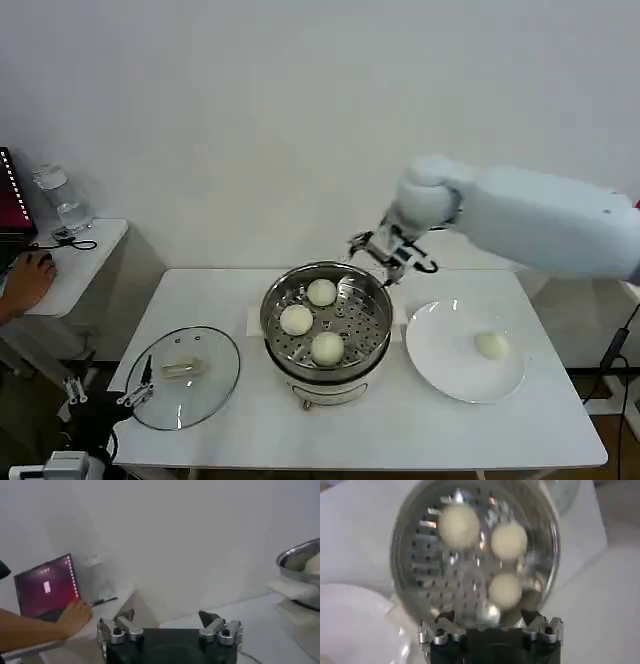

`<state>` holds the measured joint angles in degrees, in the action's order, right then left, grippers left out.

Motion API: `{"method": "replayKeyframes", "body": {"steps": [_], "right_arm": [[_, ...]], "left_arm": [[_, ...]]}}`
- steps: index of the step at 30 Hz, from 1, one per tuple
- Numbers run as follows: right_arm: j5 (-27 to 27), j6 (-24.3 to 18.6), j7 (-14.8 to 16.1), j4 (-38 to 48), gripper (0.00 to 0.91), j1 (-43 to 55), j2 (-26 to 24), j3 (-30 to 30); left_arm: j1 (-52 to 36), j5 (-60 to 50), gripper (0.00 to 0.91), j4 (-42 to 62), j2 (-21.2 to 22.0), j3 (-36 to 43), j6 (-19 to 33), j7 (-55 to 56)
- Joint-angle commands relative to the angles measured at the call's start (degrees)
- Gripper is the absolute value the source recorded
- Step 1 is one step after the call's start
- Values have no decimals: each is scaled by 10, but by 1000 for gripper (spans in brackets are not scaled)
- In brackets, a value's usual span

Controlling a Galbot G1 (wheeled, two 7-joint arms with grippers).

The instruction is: Take steamed baozi put them in steamer then cover it.

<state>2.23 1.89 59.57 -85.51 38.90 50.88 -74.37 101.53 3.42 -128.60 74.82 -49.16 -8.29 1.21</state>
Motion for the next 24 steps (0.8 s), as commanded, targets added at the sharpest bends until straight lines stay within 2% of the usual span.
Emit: {"method": "replayKeyframes", "body": {"steps": [1, 6, 10, 11, 17, 21, 24], "right_arm": [[9, 111, -5, -11, 907, -3, -211, -7], [-33, 101, -8, 1, 907, -63, -283, 27], [-48, 84, -12, 20, 907, -105, -313, 41], [-55, 82, -14, 27, 907, -136, -322, 71], [-65, 79, -19, 61, 907, -291, -328, 223], [-70, 77, -18, 80, 907, -393, -317, 278], [-79, 72, -18, 100, 907, -424, -297, 300]], "left_arm": [[-11, -2, 907, 8, -12, 17, 0, 0], [-17, -3, 907, 11, -17, 24, 0, 0], [-20, -3, 907, 15, -20, 26, 0, 0], [-20, -3, 907, 15, -19, 26, 1, 0], [-14, -10, 907, 16, -14, 31, 2, 0], [-10, -14, 907, 13, -14, 30, 2, 0], [-7, -16, 907, 12, -13, 28, 1, 0]]}}
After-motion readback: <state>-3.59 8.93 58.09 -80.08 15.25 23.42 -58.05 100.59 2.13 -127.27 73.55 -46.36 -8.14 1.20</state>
